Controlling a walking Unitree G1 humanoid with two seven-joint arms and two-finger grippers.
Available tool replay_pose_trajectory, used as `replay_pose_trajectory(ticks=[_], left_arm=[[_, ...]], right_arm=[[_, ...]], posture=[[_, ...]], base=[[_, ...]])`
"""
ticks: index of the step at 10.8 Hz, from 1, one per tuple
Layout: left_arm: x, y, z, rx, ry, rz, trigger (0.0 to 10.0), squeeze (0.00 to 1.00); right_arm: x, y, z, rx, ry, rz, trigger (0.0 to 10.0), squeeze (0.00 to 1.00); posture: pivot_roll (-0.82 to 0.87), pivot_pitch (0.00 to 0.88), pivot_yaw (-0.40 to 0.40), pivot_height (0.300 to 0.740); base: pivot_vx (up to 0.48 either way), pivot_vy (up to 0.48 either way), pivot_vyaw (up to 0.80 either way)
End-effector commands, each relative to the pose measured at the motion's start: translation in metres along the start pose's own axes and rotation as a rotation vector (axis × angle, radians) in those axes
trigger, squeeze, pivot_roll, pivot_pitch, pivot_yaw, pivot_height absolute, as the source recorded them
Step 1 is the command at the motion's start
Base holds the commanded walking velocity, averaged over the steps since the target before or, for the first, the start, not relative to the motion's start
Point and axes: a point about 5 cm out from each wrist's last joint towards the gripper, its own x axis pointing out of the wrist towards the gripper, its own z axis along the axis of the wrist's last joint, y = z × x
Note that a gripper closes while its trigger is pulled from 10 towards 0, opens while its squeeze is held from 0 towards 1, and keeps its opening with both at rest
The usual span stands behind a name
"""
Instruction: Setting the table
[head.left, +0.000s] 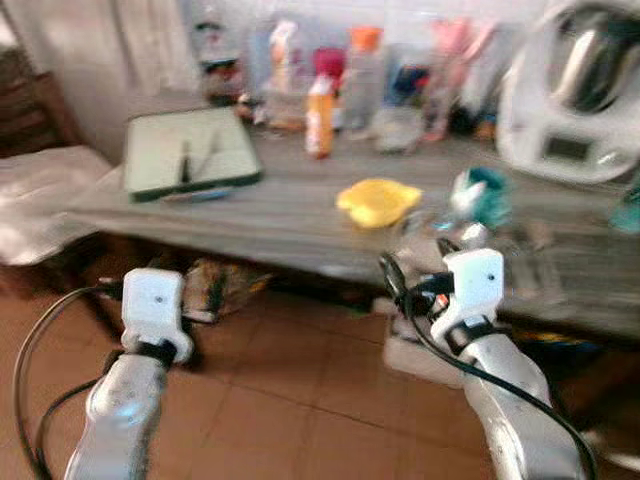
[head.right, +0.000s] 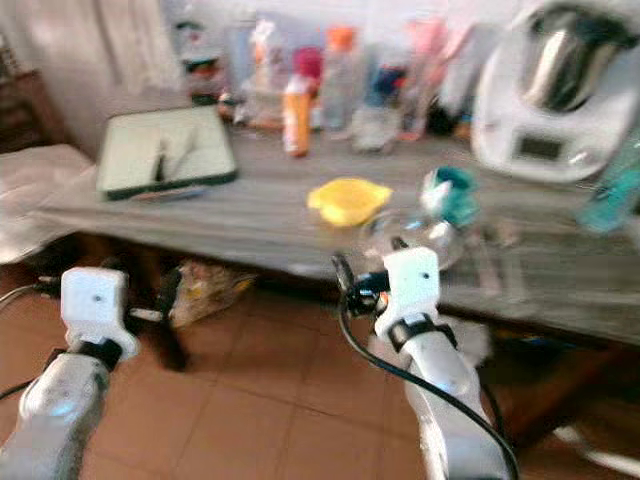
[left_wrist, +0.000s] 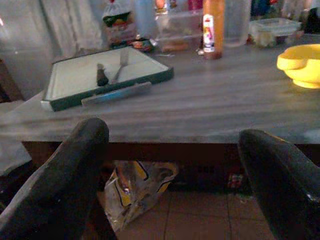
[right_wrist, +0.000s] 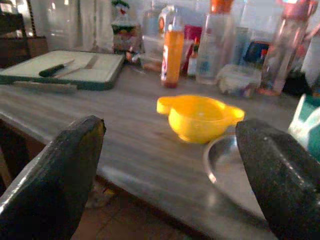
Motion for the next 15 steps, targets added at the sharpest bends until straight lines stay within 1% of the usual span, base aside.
replay_pose_trajectory(ticks=[1,5,6,7,10,13,15], left_arm=[[0.002,-0.001,0.004,0.011,-0.017,0.0,10.0,0.0],[0.002,-0.004,0.004,0.008,-0.021,0.0,10.0,0.0],[0.002,-0.005,0.002,0.009,-0.017,-0.004,10.0,0.0],[0.002,-0.008,-0.001,0.013,-0.011,-0.01,10.0,0.0],[0.0,-0.012,0.002,0.025,-0.025,-0.012,10.0,0.0],[0.001,-0.008,-0.001,0.044,-0.016,0.027,10.0,0.0],[0.002,-0.005,-0.01,0.068,0.013,0.053,10.0,0.0]], right_arm=[[-0.001,-0.004,0.003,-0.01,-0.013,-0.01,10.0,0.0],[0.001,-0.002,0.002,-0.03,-0.009,0.01,10.0,0.0],[0.001,0.0,0.001,-0.053,0.0,0.032,10.0,0.0],[0.0,0.002,-0.001,-0.054,0.003,0.052,10.0,0.0],[-0.003,0.006,-0.008,-0.068,0.029,0.081,10.0,0.0],[-0.003,0.004,-0.008,-0.061,0.031,0.097,10.0,0.0],[0.002,0.003,-0.008,-0.054,0.028,0.105,10.0,0.0]], posture=[[0.09,0.031,0.008,0.74],[0.09,0.028,0.003,0.74],[0.08,0.027,0.003,0.74],[0.08,0.027,0.004,0.74],[0.08,0.036,0.002,0.74],[0.08,0.038,0.003,0.74],[0.08,0.03,0.006,0.74]], base=[[0.0,0.0,0.0],[0.0,0.0,0.0],[0.0,0.0,0.61],[0.0,0.0,0.8],[0.0,0.0,0.8],[0.0,0.0,0.8],[0.0,0.0,0.8]])
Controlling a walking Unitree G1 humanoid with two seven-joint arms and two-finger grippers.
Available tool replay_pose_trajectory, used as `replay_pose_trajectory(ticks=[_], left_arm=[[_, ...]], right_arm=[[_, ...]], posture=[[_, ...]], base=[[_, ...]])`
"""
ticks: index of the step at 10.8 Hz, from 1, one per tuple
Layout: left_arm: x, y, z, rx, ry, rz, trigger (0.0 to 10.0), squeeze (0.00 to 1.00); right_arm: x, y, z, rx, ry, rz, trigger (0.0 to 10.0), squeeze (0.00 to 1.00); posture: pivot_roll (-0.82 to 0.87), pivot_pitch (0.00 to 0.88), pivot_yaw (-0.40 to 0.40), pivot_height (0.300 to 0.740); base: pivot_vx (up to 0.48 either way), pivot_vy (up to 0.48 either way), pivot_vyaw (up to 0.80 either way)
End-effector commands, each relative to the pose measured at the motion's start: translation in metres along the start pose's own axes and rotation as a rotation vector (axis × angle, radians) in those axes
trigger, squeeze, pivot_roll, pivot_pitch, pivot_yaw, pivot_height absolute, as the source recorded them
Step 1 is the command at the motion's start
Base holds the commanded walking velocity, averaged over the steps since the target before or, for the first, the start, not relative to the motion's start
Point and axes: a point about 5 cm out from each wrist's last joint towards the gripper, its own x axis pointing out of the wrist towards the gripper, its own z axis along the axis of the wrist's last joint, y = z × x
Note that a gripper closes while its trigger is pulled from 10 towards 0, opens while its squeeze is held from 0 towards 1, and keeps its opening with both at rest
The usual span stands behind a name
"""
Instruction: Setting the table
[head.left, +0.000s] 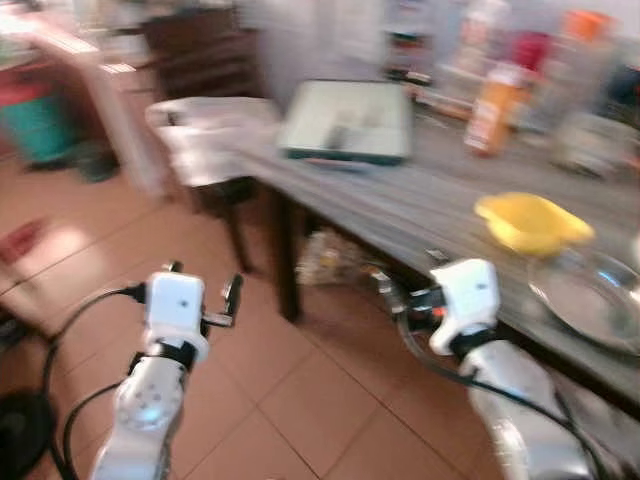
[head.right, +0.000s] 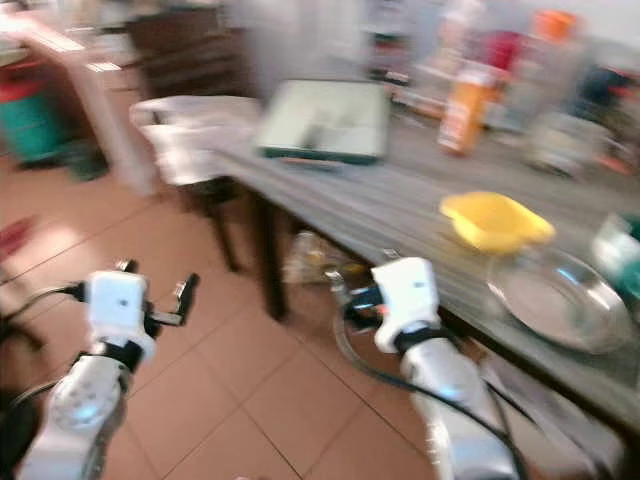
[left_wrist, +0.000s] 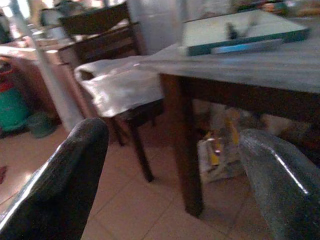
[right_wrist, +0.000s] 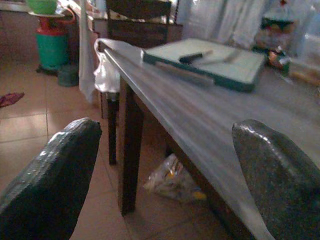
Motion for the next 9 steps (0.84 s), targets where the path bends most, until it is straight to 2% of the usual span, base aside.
replay_pose_trajectory(ticks=[1,4,5,6,8,9], left_arm=[[-0.002,0.009,-0.007,0.024,0.026,0.04,10.0,0.0],[-0.004,0.017,-0.023,0.047,0.087,0.092,10.0,0.0],[-0.01,0.021,-0.048,0.069,0.161,0.092,10.0,0.0],[-0.012,0.022,-0.059,0.088,0.195,0.088,10.0,0.0],[-0.013,0.025,-0.092,0.067,0.324,0.103,10.0,0.0],[-0.016,0.021,-0.117,0.007,0.435,0.079,10.0,0.0]], right_arm=[[0.006,0.007,0.003,0.011,-0.018,0.03,10.0,0.0],[0.01,0.003,-0.011,0.027,0.025,0.033,10.0,0.0],[0.012,0.002,-0.022,0.039,0.055,0.03,10.0,0.0],[0.013,0.001,-0.028,0.039,0.076,0.028,10.0,0.0],[0.013,-0.008,-0.054,0.024,0.152,0.008,10.0,0.0],[0.011,-0.014,-0.076,0.03,0.229,-0.022,10.0,0.0]], posture=[[0.09,0.029,0.007,0.74],[0.1,0.018,0.003,0.74],[0.1,0.008,0.001,0.74],[0.09,0.008,0.0,0.74],[0.1,0.005,-0.009,0.74],[0.09,0.004,-0.005,0.74]], base=[[0.0,0.0,0.8],[0.0,0.0,0.8],[0.0,0.0,0.8],[0.0,0.0,0.8],[0.0,0.0,0.8],[0.0,0.0,0.8]])
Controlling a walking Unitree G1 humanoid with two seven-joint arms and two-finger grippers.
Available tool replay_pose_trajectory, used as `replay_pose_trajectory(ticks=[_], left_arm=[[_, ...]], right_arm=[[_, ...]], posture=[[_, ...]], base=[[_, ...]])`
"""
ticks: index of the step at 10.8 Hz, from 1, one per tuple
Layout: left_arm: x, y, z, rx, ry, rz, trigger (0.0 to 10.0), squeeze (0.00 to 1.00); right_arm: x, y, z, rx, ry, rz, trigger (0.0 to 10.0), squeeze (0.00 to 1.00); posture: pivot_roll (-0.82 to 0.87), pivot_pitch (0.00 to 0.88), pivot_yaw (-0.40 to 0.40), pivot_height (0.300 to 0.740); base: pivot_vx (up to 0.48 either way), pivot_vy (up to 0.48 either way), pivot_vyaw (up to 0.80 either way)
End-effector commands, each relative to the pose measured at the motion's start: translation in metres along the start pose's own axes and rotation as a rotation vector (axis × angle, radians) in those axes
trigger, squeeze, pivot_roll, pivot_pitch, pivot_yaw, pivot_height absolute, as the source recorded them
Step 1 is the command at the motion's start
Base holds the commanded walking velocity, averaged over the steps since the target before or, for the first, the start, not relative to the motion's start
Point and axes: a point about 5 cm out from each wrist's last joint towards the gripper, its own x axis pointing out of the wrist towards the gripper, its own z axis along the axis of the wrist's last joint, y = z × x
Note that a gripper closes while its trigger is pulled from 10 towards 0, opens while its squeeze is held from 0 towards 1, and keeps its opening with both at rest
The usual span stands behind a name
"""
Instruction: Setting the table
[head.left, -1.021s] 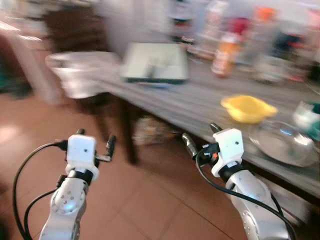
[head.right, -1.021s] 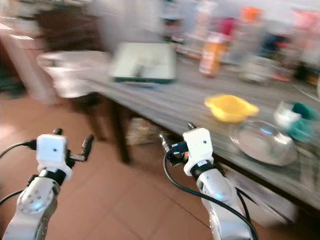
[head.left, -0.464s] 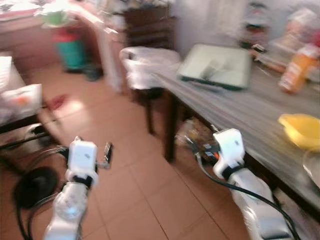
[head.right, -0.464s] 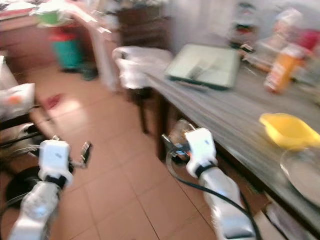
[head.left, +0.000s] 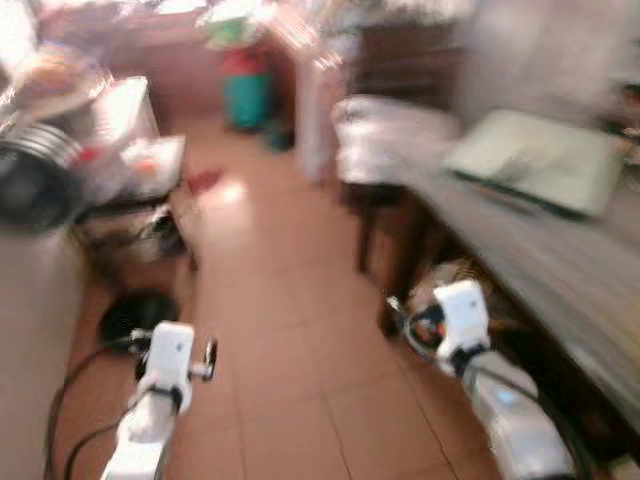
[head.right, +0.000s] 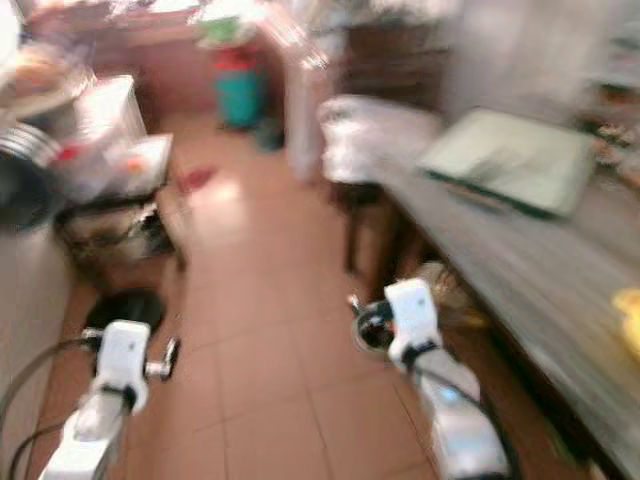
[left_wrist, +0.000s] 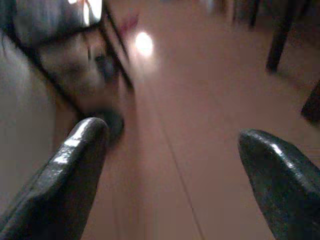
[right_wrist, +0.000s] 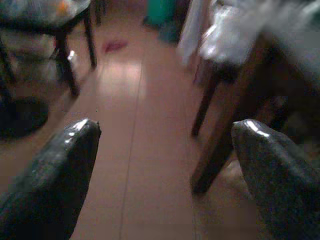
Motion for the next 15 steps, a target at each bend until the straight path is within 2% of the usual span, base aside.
replay_pose_trajectory(ticks=[1,2,3,4,5,6,7,8,10,11,12,14,15], left_arm=[[0.002,-0.005,-0.014,-0.052,0.066,-0.025,10.0,0.0],[0.006,-0.009,-0.028,-0.087,0.147,-0.038,10.0,0.0],[0.007,-0.02,-0.044,-0.082,0.253,-0.088,10.0,0.0],[0.004,-0.025,-0.056,-0.085,0.323,-0.107,10.0,0.0],[-0.003,-0.024,-0.074,-0.099,0.418,-0.1,10.0,0.0],[-0.015,-0.016,-0.094,-0.146,0.516,-0.071,10.0,0.0],[-0.021,-0.011,-0.101,-0.138,0.555,-0.06,10.0,0.0],[-0.024,-0.006,-0.106,-0.129,0.576,-0.047,10.0,0.0],[-0.031,-0.004,-0.115,-0.125,0.62,-0.029,10.0,0.0],[-0.034,-0.006,-0.118,-0.12,0.633,-0.038,10.0,0.0],[-0.034,-0.01,-0.118,-0.101,0.637,-0.067,10.0,0.0],[-0.028,-0.01,-0.113,-0.087,0.619,-0.068,10.0,0.0],[-0.026,-0.01,-0.111,-0.042,0.612,-0.08,10.0,0.0]], right_arm=[[-0.001,-0.007,-0.017,-0.009,0.055,-0.032,10.0,0.0],[-0.001,-0.011,-0.038,0.009,0.146,-0.063,10.0,0.0],[-0.006,-0.017,-0.067,0.083,0.283,-0.121,10.0,0.0],[-0.01,-0.016,-0.08,0.107,0.346,-0.133,10.0,0.0],[-0.016,-0.015,-0.093,0.109,0.42,-0.145,10.0,0.0],[-0.027,-0.012,-0.111,0.114,0.517,-0.162,10.0,0.0],[-0.036,-0.011,-0.123,0.172,0.569,-0.206,10.0,0.0],[-0.044,-0.01,-0.131,0.232,0.603,-0.248,10.0,0.0],[-0.057,0.0,-0.147,0.267,0.68,-0.257,10.0,0.0],[-0.057,0.003,-0.148,0.268,0.683,-0.249,10.0,0.0],[-0.057,0.003,-0.149,0.23,0.69,-0.23,10.0,0.0],[-0.06,0.005,-0.151,0.22,0.701,-0.222,10.0,0.0],[-0.061,0.007,-0.152,0.208,0.707,-0.214,10.0,0.0]], posture=[[0.09,0.002,-0.003,0.74],[0.09,0.002,-0.006,0.74],[0.09,0.0,-0.015,0.74],[0.09,0.0,-0.017,0.74],[0.09,0.0,-0.019,0.74],[0.07,0.0,-0.014,0.74],[0.09,0.0,-0.014,0.74],[0.1,0.0,-0.021,0.74],[0.12,0.0,-0.032,0.74],[0.11,0.001,-0.028,0.74],[0.11,0.002,-0.028,0.74],[0.11,0.005,-0.031,0.74],[0.11,0.007,-0.024,0.74]], base=[[0.0,0.0,0.61],[0.0,0.0,0.58],[0.0,0.0,0.56],[0.0,0.0,0.5],[0.0,0.0,0.0],[0.0,0.0,0.0],[0.0,0.0,0.0],[0.0,0.0,0.0],[0.0,0.0,0.0],[0.0,0.0,0.0],[0.0,0.259,0.0],[0.0,0.315,0.0],[0.0,0.48,0.0]])
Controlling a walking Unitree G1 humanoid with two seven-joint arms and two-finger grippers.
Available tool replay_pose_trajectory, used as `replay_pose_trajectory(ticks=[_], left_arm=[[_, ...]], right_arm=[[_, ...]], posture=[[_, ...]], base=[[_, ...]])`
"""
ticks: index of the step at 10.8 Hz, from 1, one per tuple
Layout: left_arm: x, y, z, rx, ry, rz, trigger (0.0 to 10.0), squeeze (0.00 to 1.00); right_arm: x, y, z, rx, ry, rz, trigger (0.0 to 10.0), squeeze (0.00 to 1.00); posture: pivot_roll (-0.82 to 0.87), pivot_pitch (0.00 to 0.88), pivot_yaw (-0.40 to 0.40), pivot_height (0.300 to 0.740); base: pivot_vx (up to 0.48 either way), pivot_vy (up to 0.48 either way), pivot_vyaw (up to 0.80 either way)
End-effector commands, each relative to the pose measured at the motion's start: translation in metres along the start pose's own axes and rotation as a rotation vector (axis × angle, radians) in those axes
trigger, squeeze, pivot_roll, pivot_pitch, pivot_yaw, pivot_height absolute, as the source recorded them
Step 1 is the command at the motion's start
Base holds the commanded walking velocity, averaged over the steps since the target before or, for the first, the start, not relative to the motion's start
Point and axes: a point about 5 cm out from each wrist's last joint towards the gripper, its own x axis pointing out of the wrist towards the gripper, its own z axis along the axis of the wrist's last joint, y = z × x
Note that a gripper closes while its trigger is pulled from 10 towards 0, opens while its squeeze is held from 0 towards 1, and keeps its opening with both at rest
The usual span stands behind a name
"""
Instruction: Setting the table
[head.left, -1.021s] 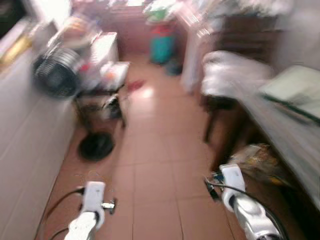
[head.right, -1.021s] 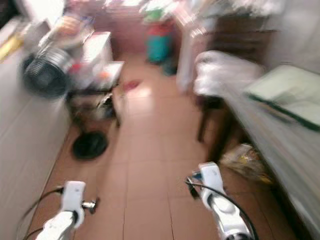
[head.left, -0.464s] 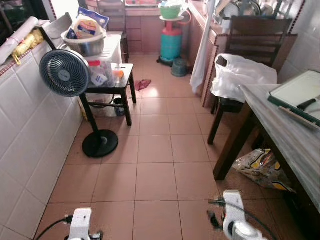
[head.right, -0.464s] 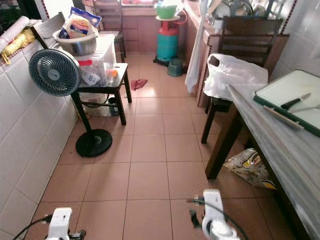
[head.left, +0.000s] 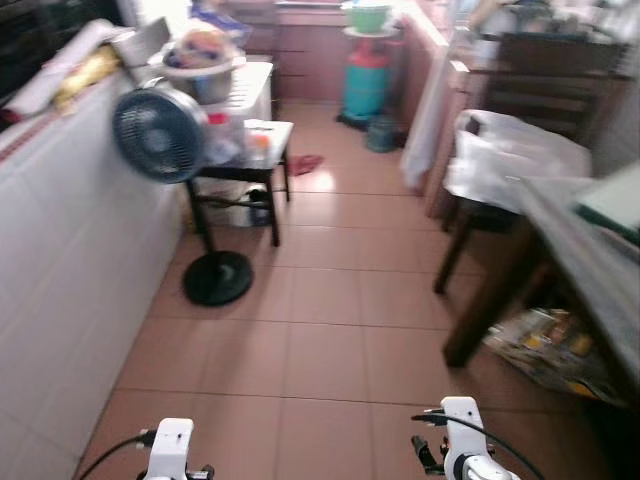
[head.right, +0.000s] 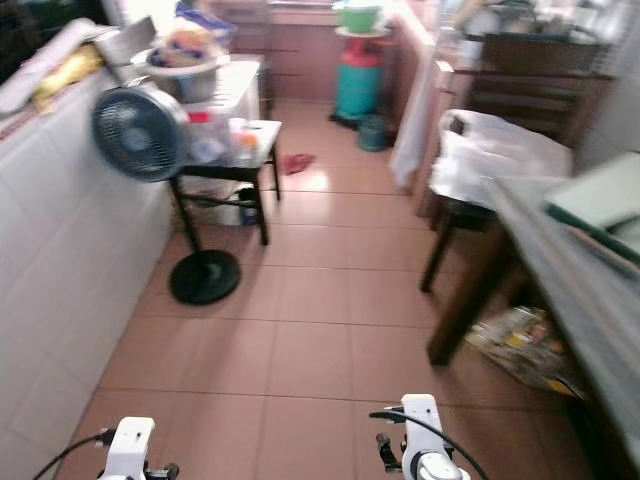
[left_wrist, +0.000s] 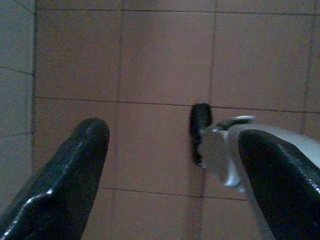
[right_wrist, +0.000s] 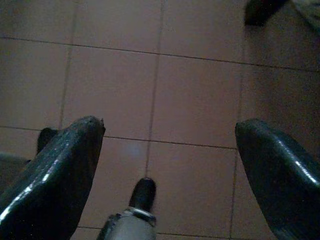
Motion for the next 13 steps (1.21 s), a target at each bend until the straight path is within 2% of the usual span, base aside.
replay_pose_trajectory(ticks=[1,3,9,11,13], left_arm=[[-0.0001,0.004,0.0026,0.022,-0.002,0.011,10.0,0.0],[-0.0001,-0.0019,-0.0019,0.038,-0.003,0.007,10.0,0.0],[0.0002,-0.0006,0.0003,0.07,-0.001,0.015,10.0,0.0],[0.0005,-0.0019,0.003,0.092,-0.011,0.005,10.0,0.0],[0.0007,-0.0003,0.0074,0.068,-0.028,0.023,10.0,0.0]], right_arm=[[0.0002,0.0014,-0.001,-0.01,0.005,-0.006,10.0,0.0],[0.0004,0.0024,-0.0009,0.003,0.003,-0.013,10.0,0.0],[0.0002,0.0001,-0.0007,0.02,-0.001,-0.025,10.0,0.0],[-0.0002,-0.0013,-0.0013,0.014,-0.002,-0.026,10.0,0.0],[-0.0002,-0.0018,-0.0003,-0.007,-0.006,-0.021,10.0,0.0]], posture=[[0.11,0.008,-0.022,0.74],[0.11,0.011,-0.019,0.74],[0.11,0.015,-0.012,0.74],[0.11,0.021,-0.022,0.74],[0.1,0.023,-0.026,0.74]], base=[[0.0,0.48,0.0],[0.0,0.48,0.0],[0.0,0.454,0.0],[0.0,0.0,0.0],[0.0,0.0,0.0]])
